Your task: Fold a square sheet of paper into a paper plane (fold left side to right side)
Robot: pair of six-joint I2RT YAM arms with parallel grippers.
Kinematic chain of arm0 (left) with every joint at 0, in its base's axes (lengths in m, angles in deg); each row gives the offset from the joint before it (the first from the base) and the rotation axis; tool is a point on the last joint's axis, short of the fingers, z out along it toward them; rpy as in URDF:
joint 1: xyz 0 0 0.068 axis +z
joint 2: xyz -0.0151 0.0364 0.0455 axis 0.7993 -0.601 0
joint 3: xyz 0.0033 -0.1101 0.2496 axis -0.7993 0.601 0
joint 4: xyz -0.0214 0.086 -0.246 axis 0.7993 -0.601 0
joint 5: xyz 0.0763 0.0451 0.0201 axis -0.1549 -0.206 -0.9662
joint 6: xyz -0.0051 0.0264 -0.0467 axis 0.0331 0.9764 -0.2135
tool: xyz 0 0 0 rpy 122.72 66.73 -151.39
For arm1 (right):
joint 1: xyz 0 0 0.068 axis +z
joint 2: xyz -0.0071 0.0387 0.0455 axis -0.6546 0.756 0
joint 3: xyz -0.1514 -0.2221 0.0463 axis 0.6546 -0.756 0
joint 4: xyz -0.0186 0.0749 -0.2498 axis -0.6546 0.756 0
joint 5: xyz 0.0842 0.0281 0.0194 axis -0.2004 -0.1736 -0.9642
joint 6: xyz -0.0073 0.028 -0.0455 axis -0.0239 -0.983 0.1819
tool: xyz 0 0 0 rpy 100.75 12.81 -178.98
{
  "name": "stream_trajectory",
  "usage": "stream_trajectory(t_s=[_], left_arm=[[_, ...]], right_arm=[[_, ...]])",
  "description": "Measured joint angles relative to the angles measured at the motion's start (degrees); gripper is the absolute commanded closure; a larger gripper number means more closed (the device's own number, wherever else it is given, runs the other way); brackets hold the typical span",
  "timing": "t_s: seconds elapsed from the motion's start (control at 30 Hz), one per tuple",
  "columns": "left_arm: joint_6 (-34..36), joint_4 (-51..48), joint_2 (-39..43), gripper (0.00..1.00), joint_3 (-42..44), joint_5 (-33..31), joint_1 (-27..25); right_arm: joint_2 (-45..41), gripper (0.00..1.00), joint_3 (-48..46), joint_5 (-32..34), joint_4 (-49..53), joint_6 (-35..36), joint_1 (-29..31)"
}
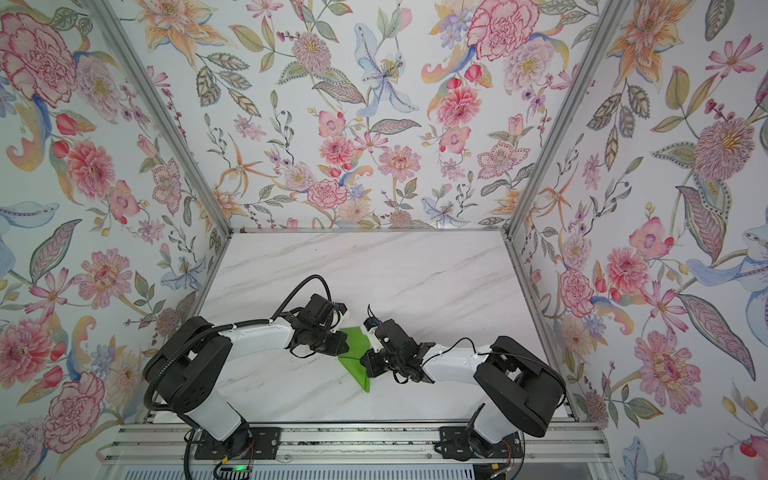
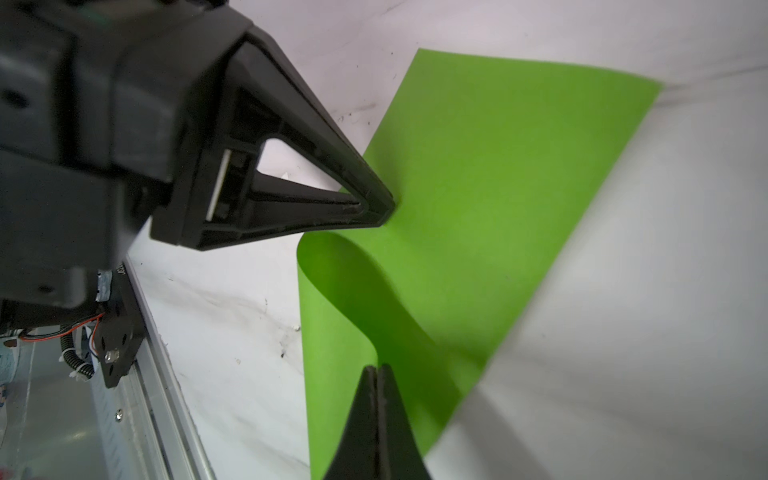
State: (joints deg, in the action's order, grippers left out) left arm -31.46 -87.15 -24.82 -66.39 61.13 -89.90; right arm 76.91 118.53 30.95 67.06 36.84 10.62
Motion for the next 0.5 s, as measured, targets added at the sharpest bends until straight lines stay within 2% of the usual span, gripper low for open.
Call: stream_trajectory(t_s=[0.5], left_arm=[[1.8,-2.5,-1.1,0.99,-2.0,0.0,0.0]], right_arm=[[2.6,1.0,0.0,-1.2,0.3,0.5,-2.6]])
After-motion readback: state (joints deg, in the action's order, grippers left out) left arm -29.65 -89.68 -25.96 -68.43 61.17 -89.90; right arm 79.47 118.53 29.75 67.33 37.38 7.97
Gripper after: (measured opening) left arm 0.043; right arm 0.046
